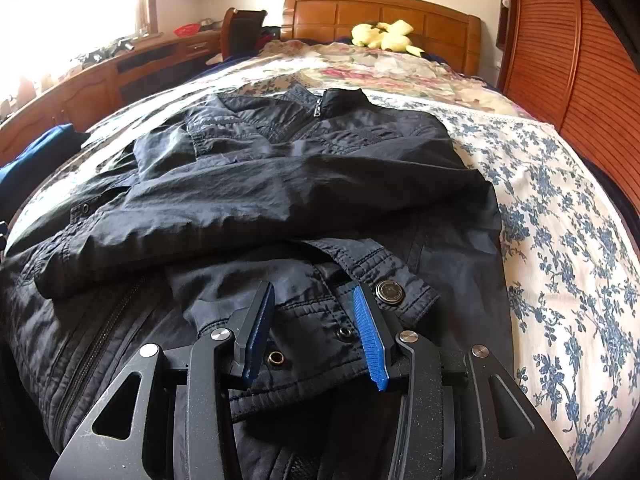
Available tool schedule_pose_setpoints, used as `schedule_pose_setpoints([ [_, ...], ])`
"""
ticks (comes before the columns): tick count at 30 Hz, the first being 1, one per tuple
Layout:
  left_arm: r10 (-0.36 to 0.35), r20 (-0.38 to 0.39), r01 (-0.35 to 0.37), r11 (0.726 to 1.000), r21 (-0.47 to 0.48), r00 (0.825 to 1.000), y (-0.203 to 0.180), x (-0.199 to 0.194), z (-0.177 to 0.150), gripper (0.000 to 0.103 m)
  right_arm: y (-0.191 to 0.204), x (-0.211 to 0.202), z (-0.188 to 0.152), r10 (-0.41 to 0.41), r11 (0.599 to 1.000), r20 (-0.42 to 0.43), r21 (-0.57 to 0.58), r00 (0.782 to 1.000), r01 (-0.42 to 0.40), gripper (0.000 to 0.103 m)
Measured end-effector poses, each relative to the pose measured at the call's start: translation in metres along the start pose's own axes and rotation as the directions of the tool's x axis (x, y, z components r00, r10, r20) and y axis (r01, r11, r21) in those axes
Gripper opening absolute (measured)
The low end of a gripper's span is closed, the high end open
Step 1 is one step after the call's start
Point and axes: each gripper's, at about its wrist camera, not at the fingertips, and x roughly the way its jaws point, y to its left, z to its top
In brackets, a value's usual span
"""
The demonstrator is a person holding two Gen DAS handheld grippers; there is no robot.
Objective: Fold large clothes
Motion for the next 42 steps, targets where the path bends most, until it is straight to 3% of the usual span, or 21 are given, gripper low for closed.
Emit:
schedule_pose_setpoints([
  [7, 0.001, -0.060, -0.001, 1.000, -0.009, 0.998, 0.005, 0.019, -0.012, 0.044, 0.002, 0.000, -0.001, 0.005, 1.000, -0.004, -0.012, 1.000, -0.005, 0.042],
  [13, 0.015, -0.063, -0.014, 1.000, 0.021, 0.998, 0.002, 0.024, -0.012, 0.047, 0.003, 0.002, -0.002, 0.010, 1.000, -0.011, -0.015, 1.000, -0.010, 0.042],
  [15, 0.025, -0.058, -0.023, 0.999, 0.034, 0.998, 0.001, 0.025, -0.012, 0.050, 0.001, 0.003, -0.004, 0.013, 1.000, -0.008, -0.003, 1.000, -0.013, 0.047],
  [20, 0.023, -0.058, -0.021, 0.999, 0.030, 0.998, 0.005, 0.028, -0.012, 0.053, -0.010, -0.004, -0.007, 0.008, 0.999, -0.003, 0.032, 1.000, -0.008, 0.050],
  [24, 0.030, -0.066, -0.027, 0.999, 0.039, 0.997, 0.003, 0.030, -0.011, 0.055, -0.019, -0.026, -0.022, 0.013, 0.999, -0.012, 0.030, 1.000, -0.013, 0.050],
  [30, 0.026, -0.053, -0.025, 0.999, 0.029, 0.998, 0.005, 0.029, -0.013, 0.055, -0.047, -0.071, -0.047, -0.041, 0.998, -0.009, 0.048, 0.999, 0.042, 0.055],
  [36, 0.041, -0.044, -0.040, 0.999, 0.037, 0.998, 0.001, 0.023, -0.015, 0.055, -0.076, -0.094, -0.077, -0.114, 0.991, -0.071, 0.061, 0.991, 0.118, 0.055],
  [42, 0.002, -0.046, 0.000, 0.999, 0.048, 0.999, -0.002, 0.010, -0.023, 0.052, -0.078, -0.099, -0.099, -0.060, 0.993, -0.116, 0.094, 0.991, 0.072, 0.055],
])
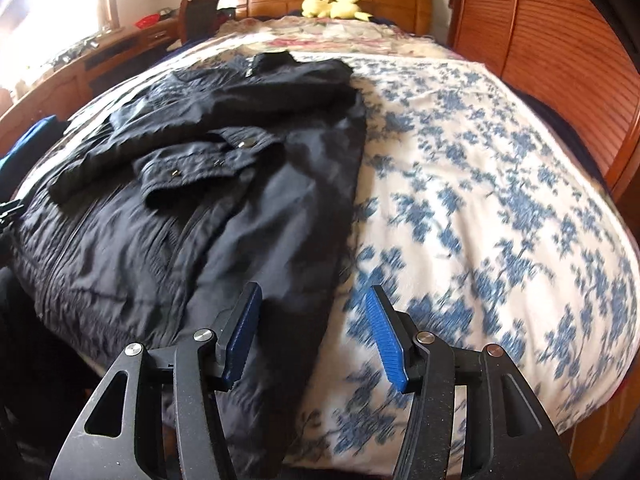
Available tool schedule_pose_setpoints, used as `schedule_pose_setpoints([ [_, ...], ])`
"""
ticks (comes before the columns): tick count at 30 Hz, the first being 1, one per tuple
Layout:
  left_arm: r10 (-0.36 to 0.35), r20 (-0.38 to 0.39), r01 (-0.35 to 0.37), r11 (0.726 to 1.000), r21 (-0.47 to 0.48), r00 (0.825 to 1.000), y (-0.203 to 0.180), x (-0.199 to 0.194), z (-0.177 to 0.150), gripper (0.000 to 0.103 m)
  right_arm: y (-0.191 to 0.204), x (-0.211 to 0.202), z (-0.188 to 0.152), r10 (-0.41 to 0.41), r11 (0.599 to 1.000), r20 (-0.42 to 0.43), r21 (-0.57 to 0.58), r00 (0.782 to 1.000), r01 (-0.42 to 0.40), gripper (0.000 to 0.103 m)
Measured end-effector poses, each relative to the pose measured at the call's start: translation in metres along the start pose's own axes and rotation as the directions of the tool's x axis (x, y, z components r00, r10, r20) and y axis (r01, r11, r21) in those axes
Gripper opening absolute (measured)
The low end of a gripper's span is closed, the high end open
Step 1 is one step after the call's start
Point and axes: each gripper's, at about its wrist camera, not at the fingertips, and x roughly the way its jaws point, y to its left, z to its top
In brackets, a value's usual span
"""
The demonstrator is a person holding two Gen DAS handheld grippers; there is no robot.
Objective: Fold large clothes
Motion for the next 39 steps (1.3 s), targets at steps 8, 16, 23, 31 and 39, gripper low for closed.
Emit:
schedule_pose_setpoints([
  [8, -0.048, -0.021, 0.048, 0.999, 0.000, 0.999, -0.003, -0.011, -0.013, 0.040, 0.017, 0.004, -0.012, 0.055, 0.998, -0.034, -0.017, 0.998, -0.056, 0.057],
  [16, -0.052, -0.027, 0.051, 0.999, -0.008, 0.998, -0.004, -0.009, -0.015, 0.040, 0.034, -0.012, -0.004, 0.116, 0.993, 0.045, -0.034, 0.992, -0.115, 0.054],
  [23, -0.076, -0.020, 0.076, 0.997, -0.009, 0.997, -0.004, -0.014, -0.023, 0.033, 0.034, -0.006, -0.004, 0.083, 0.996, 0.004, -0.032, 0.997, -0.083, 0.054],
  [31, -0.087, -0.033, 0.086, 0.996, -0.033, 0.996, -0.007, -0.014, -0.033, 0.032, 0.031, 0.000, -0.018, 0.030, 0.999, -0.027, -0.043, 0.999, -0.032, 0.054],
  [39, -0.119, -0.054, 0.118, 0.993, -0.027, 0.991, -0.009, -0.015, -0.034, 0.032, 0.035, -0.002, -0.017, 0.038, 0.998, -0.012, -0.052, 0.999, -0.038, 0.043],
])
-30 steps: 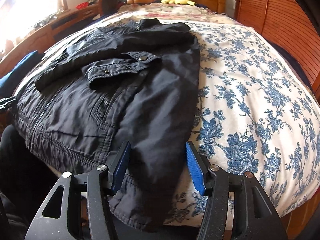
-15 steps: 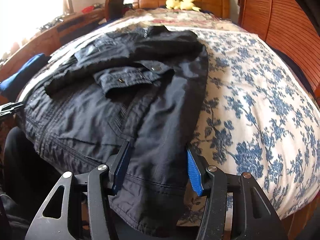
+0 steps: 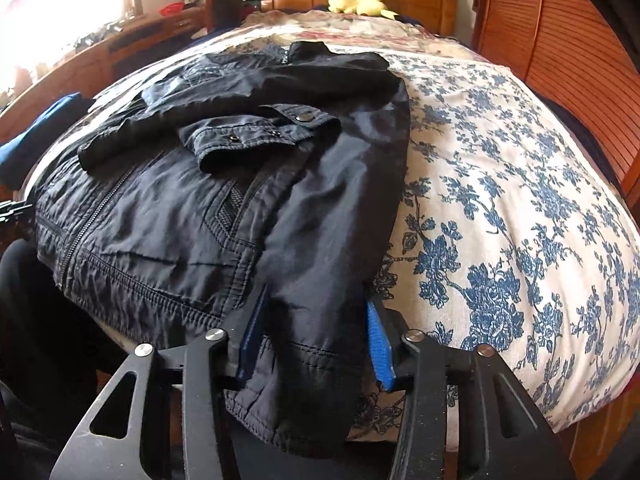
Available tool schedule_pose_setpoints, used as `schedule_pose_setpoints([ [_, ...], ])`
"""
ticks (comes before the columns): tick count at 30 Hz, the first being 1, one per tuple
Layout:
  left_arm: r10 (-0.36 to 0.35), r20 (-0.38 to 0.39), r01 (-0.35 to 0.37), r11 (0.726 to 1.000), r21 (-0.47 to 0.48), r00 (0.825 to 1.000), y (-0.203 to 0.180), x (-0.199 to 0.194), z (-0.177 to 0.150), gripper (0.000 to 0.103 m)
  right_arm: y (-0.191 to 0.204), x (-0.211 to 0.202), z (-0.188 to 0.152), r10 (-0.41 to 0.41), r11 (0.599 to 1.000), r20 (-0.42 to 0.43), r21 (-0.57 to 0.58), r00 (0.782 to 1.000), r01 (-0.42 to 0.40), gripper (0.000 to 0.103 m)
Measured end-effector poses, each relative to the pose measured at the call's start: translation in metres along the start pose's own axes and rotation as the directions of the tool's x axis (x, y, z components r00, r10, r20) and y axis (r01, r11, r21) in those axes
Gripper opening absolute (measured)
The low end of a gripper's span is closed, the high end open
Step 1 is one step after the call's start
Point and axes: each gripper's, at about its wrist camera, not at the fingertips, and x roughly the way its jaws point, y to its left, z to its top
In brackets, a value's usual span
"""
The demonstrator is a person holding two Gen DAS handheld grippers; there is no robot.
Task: Fold large clothes
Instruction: 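Grasp the folded jacket hem with both grippers and lift it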
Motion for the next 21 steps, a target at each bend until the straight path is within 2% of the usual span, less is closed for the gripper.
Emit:
schedule_pose_setpoints([
  [1, -0.001, 0.002, 0.001, 1.000, -0.003, 1.000, 0.000, 0.000, 0.000, 0.031, -0.001, 0.000, 0.000, 0.003, 1.000, 0.002, 0.003, 1.000, -0.003, 0.042],
  [2, 0.000, 0.003, 0.000, 1.000, -0.005, 1.000, -0.001, -0.001, -0.001, 0.026, -0.001, 0.000, 0.001, 0.006, 1.000, 0.003, 0.006, 1.000, -0.006, 0.040],
  [3, -0.002, 0.009, 0.002, 1.000, -0.007, 1.000, -0.001, -0.002, 0.000, 0.014, -0.002, -0.001, 0.001, 0.009, 1.000, 0.005, 0.010, 1.000, -0.009, 0.034],
  [5, -0.008, 0.023, 0.009, 1.000, -0.010, 1.000, -0.002, -0.007, 0.002, 0.007, -0.004, -0.002, 0.002, 0.017, 1.000, 0.013, 0.013, 1.000, -0.017, 0.022],
  [8, -0.008, 0.067, 0.008, 1.000, -0.006, 0.998, -0.008, -0.023, 0.015, 0.004, -0.007, -0.010, 0.008, 0.060, 0.998, 0.046, 0.021, 0.997, -0.061, 0.009],
  [11, -0.013, 0.136, 0.014, 1.000, -0.007, 0.991, -0.013, -0.042, 0.031, 0.004, -0.008, -0.024, 0.022, 0.091, 0.995, 0.112, 0.025, 0.989, -0.095, 0.006],
  [15, -0.015, 0.245, 0.017, 1.000, -0.007, 0.969, -0.021, -0.077, 0.061, 0.003, -0.008, -0.047, 0.047, 0.128, 0.988, 0.210, 0.056, 0.969, -0.143, 0.005],
  [21, -0.019, 0.341, 0.012, 1.000, 0.021, 0.940, -0.027, -0.113, 0.087, 0.003, -0.005, -0.088, 0.080, 0.152, 0.983, 0.317, 0.050, 0.936, -0.177, 0.004],
])
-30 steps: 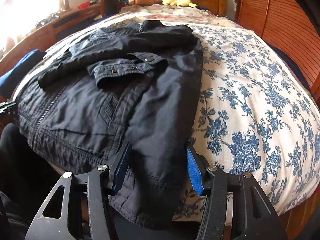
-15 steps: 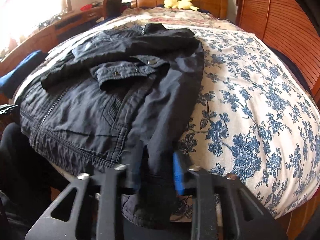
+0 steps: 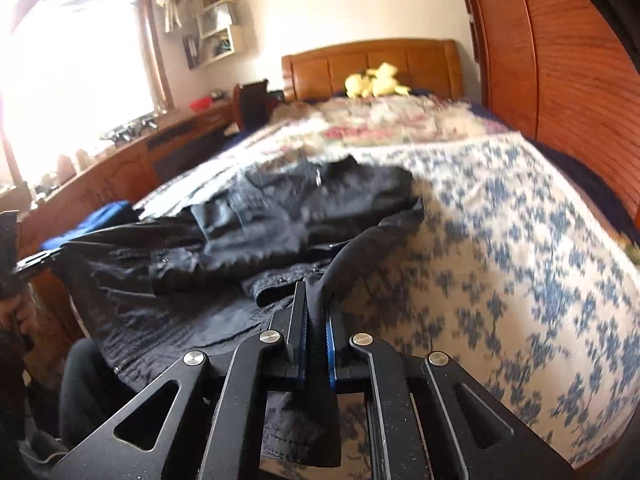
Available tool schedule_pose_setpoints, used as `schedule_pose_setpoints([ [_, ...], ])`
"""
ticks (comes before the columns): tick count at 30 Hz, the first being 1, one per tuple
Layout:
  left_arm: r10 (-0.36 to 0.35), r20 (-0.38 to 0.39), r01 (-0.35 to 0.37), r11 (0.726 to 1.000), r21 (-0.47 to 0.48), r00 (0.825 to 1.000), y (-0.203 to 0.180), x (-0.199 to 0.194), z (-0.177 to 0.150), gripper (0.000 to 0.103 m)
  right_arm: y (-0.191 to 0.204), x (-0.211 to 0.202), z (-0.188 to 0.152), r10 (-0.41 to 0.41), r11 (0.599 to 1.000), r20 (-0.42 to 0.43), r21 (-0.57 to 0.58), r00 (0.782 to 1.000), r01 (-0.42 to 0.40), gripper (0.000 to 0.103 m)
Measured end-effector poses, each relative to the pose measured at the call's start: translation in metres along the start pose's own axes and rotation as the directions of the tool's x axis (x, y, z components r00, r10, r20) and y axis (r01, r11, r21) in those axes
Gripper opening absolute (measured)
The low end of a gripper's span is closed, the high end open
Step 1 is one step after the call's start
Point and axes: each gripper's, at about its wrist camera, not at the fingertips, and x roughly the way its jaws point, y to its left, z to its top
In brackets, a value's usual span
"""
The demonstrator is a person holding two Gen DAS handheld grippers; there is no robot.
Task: Fold large clothes
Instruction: 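Grasp the folded jacket hem with both grippers and lift it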
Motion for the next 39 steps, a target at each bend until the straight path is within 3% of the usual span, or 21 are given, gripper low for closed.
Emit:
schedule_pose_setpoints([
  [10, -0.041, 0.125, 0.038, 0.999, 0.023, 0.991, -0.003, -0.056, 0.034, 0.003, 0.010, -0.069, 0.037, 0.054, 0.998, 0.124, 0.004, 0.991, -0.055, 0.004],
  [23, -0.054, 0.237, 0.043, 0.998, 0.050, 0.970, -0.018, -0.118, 0.061, 0.003, 0.038, -0.160, 0.042, 0.066, 0.996, 0.215, -0.076, 0.974, -0.050, 0.004],
  [26, -0.033, 0.221, 0.022, 0.998, 0.051, 0.975, -0.019, -0.108, 0.060, 0.003, 0.042, -0.156, 0.042, -0.001, 0.994, 0.188, -0.106, 0.982, 0.021, 0.004],
  [31, -0.012, 0.188, 0.004, 0.999, 0.045, 0.982, -0.017, -0.088, 0.055, 0.003, 0.033, -0.131, 0.038, -0.014, 0.995, 0.138, -0.095, 0.990, 0.027, 0.004],
  [39, 0.019, 0.157, -0.025, 0.999, 0.037, 0.987, -0.010, -0.058, 0.054, 0.003, 0.027, -0.108, 0.039, -0.024, 0.992, 0.130, -0.120, 0.991, 0.040, 0.004],
])
